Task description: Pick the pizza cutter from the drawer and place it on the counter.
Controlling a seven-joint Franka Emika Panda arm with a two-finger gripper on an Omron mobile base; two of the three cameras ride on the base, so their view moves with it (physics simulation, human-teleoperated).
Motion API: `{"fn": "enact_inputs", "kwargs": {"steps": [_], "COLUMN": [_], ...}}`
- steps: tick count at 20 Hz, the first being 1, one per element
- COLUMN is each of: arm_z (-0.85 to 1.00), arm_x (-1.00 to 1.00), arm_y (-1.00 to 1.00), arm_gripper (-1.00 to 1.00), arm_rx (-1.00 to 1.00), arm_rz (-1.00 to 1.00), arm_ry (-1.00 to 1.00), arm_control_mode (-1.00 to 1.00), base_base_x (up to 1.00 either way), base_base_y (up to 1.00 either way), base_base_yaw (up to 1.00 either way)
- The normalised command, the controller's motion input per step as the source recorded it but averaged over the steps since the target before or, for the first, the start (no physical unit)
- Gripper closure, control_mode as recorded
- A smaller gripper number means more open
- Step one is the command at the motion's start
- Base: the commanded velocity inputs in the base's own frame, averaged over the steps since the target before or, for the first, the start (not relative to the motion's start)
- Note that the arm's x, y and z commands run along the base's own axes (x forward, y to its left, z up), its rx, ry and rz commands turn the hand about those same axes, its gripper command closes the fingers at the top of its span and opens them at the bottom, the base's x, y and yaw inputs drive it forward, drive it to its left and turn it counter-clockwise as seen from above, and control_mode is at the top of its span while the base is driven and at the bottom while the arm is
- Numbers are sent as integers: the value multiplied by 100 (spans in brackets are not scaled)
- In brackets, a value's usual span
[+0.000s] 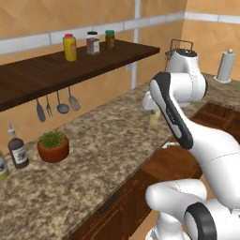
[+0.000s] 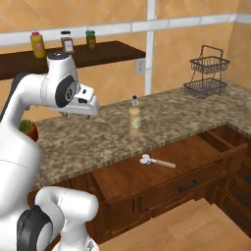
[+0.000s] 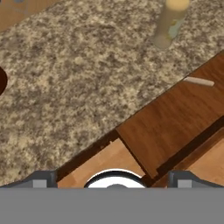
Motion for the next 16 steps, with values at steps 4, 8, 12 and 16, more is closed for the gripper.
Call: {"fn": "enact_inputs", "kwargs": {"steps": [4,8,12,16], "arm_z": [0,0,0,0], "arm_x": [0,0,0,-22], "arm_y": [0,0,0,-1], "arm_gripper": [-100,-100,-100,-100], "arm_rx": [0,0,0,0], "arm_rz": [0,0,0,-4], "arm_ry": [0,0,0,0], "arm_control_mode": [100,100,100,-100], "base_base_x": [-21,-1,-8,-9], "base_base_y": [42,45,10,0], "base_base_yaw": [-11,-20,-24,-1]}}
